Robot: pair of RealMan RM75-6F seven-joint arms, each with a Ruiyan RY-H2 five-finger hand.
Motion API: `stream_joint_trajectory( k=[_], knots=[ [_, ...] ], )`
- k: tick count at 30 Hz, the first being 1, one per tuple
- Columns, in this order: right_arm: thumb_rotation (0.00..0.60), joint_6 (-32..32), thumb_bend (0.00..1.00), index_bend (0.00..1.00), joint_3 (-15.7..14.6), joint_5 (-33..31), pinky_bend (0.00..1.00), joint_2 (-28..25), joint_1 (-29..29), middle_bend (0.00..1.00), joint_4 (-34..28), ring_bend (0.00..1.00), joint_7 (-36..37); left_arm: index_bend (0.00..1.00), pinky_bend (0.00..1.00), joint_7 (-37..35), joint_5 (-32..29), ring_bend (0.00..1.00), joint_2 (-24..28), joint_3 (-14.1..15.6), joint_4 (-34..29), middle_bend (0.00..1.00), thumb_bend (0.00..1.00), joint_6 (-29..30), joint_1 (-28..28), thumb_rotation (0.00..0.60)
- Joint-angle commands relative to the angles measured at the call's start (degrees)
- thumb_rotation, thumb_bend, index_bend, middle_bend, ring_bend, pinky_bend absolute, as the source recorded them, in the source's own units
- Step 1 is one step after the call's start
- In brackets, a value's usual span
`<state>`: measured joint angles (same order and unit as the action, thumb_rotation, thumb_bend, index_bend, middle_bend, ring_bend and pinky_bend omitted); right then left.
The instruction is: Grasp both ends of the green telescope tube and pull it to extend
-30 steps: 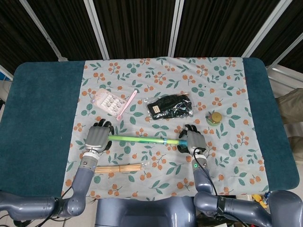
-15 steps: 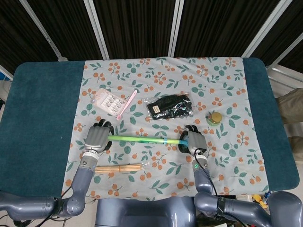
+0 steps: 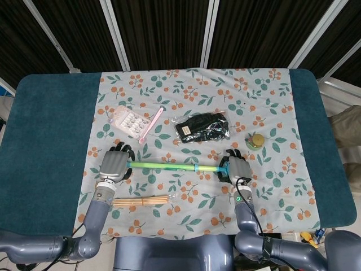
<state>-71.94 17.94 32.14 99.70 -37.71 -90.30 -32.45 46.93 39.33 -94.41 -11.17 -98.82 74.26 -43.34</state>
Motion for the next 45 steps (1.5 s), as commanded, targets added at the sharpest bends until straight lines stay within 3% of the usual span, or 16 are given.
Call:
stream_joint_trajectory(
  k=[1, 24, 45],
  knots=[
    [0.600, -0.45, 0.36, 0.65, 0.04, 0.36, 0.16, -0.79, 0.37, 0.12, -0.38, 0.02, -0.13, 0.55, 0.24, -0.08, 0.10, 0.10, 0.26, 0.07, -0.35, 0.23, 0.42, 0.24, 0.19, 0.600],
    [0.600, -2.23, 0.36, 0.68, -0.47, 0.19, 0.16, -4.69, 2.90, 0.12, -1.38, 0.02, -1.24, 0.56, 0.24, -2.46, 1.70, 0.10, 4.73, 1.53, -2.62, 0.23, 0.42, 1.21, 3.20, 0.600],
    [0.600, -1.91, 0.36, 0.69, 0.28, -0.20, 0.16, -9.24, 5.16, 0.13, -0.54, 0.02, -0.30, 0.56, 0.23, -7.89, 3.38, 0.10, 12.82, 3.81, -2.91, 0.23, 0.42, 0.21, 8.01, 0.600]
  ],
)
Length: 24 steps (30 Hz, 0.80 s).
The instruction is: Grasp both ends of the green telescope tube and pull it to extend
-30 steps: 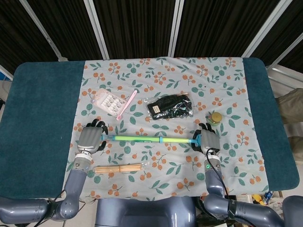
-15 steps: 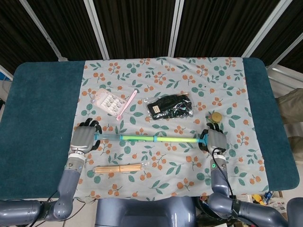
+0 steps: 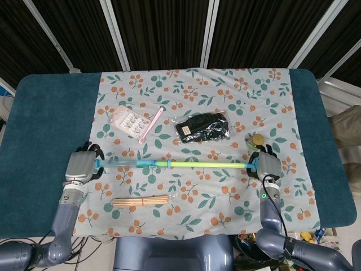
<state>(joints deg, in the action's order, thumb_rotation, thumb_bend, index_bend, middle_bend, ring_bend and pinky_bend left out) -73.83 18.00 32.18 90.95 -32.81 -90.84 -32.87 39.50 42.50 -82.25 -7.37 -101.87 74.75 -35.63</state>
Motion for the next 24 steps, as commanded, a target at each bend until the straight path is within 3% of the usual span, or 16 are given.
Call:
stream_joint_trajectory(
  k=[1, 21, 24],
  knots=[
    [0.600, 0.00, 0.36, 0.69, 0.24, -0.31, 0.16, -0.80, 0.40, 0.13, -0.02, 0.02, 0.11, 0.56, 0.23, -0.81, 0.28, 0.10, 1.05, -0.04, 0.07, 0.23, 0.42, -0.48, 0.44, 0.600],
    [0.600, 0.70, 0.36, 0.69, 0.02, -0.11, 0.16, -3.37, 2.16, 0.13, 0.15, 0.02, 1.60, 0.56, 0.23, -2.45, 1.57, 0.10, 5.98, 0.32, -1.37, 0.23, 0.42, -2.11, 1.82, 0.600],
    [0.600, 1.16, 0.33, 0.66, -0.22, 0.09, 0.16, -3.54, 2.22, 0.11, 0.14, 0.02, 1.65, 0.50, 0.20, -2.40, 1.50, 0.09, 5.88, 0.43, -1.24, 0.19, 0.38, -2.47, 1.81, 0.600]
  ],
)
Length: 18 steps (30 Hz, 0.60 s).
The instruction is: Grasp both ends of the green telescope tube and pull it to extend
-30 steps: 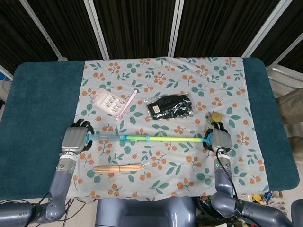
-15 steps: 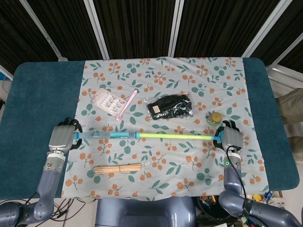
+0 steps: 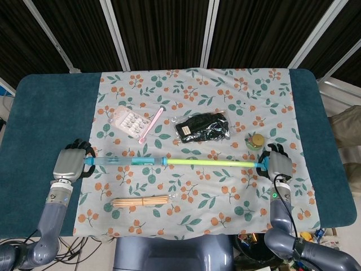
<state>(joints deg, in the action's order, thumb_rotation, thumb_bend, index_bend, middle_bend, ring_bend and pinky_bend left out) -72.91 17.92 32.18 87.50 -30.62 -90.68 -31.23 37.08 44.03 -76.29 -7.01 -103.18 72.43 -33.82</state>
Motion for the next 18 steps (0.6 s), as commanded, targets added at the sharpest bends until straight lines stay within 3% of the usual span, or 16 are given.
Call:
stream_joint_trajectory(
  k=[1, 5, 7, 13, 18],
  knots=[
    [0.600, 0.42, 0.29, 0.59, -0.20, 0.09, 0.16, -0.18, 0.04, 0.09, -0.06, 0.02, 0.00, 0.48, 0.18, 0.04, -0.03, 0.08, -0.15, 0.13, 0.11, 0.17, 0.35, -0.30, -0.03, 0.600],
    [0.600, 2.01, 0.14, 0.22, -0.68, -0.37, 0.16, -1.14, -0.01, 0.01, -0.65, 0.00, -0.49, 0.34, 0.10, 0.31, -0.15, 0.02, -0.13, 0.70, 0.13, 0.05, 0.17, -1.57, -0.21, 0.600],
    [0.600, 2.85, 0.11, 0.10, -0.63, -0.83, 0.16, -1.79, -0.07, 0.00, -1.10, 0.00, -0.51, 0.28, 0.07, 0.22, -0.05, 0.00, 0.09, 0.97, 0.02, 0.03, 0.12, -2.15, -0.21, 0.600],
    [0.600, 3.28, 0.08, 0.02, -1.08, 0.38, 0.16, -3.37, -0.01, 0.00, -1.91, 0.00, -0.32, 0.10, 0.06, -2.25, 2.13, 0.00, 1.20, 1.15, -1.30, 0.01, 0.10, -1.73, 0.83, 0.600],
    [0.600, 2.01, 0.08, 0.02, -2.78, 5.03, 0.16, -5.96, 1.31, 0.00, -3.91, 0.00, 0.78, 0.09, 0.06, -6.99, 7.44, 0.00, 3.19, 1.76, -2.34, 0.01, 0.10, -0.08, 3.10, 0.600]
  ],
)
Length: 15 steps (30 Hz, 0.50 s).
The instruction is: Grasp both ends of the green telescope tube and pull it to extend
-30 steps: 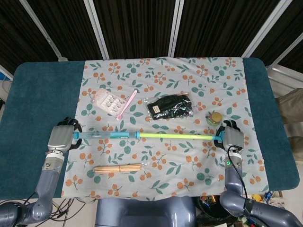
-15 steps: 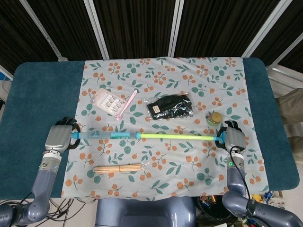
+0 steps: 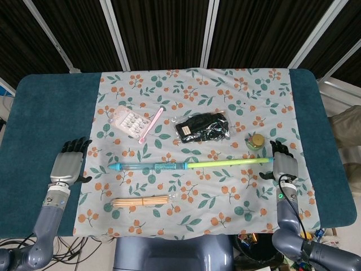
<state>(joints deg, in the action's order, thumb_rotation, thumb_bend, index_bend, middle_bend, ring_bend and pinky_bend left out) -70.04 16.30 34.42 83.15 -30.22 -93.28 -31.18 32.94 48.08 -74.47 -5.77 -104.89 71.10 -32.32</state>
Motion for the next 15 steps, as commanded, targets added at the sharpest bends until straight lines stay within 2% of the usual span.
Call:
stream_joint_trajectory(
  k=[1, 6, 8, 15],
  knots=[
    [0.600, -1.50, 0.08, 0.02, -2.10, 4.97, 0.16, -2.72, 1.60, 0.00, -2.10, 0.00, 1.12, 0.09, 0.06, -4.03, 5.17, 0.00, 1.99, 0.98, -0.67, 0.01, 0.10, 1.96, 2.39, 0.600],
    [0.600, -6.22, 0.08, 0.02, -7.60, 17.64, 0.16, -9.04, 6.82, 0.00, -5.94, 0.00, 5.51, 0.08, 0.05, -12.10, 13.95, 0.00, 5.28, 3.53, -0.35, 0.01, 0.10, 6.18, 7.35, 0.600],
    [0.600, -9.13, 0.07, 0.01, -10.14, 23.70, 0.16, -11.87, 9.66, 0.00, -6.67, 0.00, 8.42, 0.05, 0.05, -16.04, 19.19, 0.00, 6.59, 5.36, 1.13, 0.01, 0.10, 9.23, 10.15, 0.600],
    [0.600, -18.16, 0.04, 0.00, -15.81, 37.42, 0.16, -17.95, 17.20, 0.00, -5.17, 0.00, 16.15, 0.02, 0.05, -24.89, 30.15, 0.00, 8.38, 9.32, 7.59, 0.00, 0.09, 19.27, 17.88, 0.600]
  ],
)
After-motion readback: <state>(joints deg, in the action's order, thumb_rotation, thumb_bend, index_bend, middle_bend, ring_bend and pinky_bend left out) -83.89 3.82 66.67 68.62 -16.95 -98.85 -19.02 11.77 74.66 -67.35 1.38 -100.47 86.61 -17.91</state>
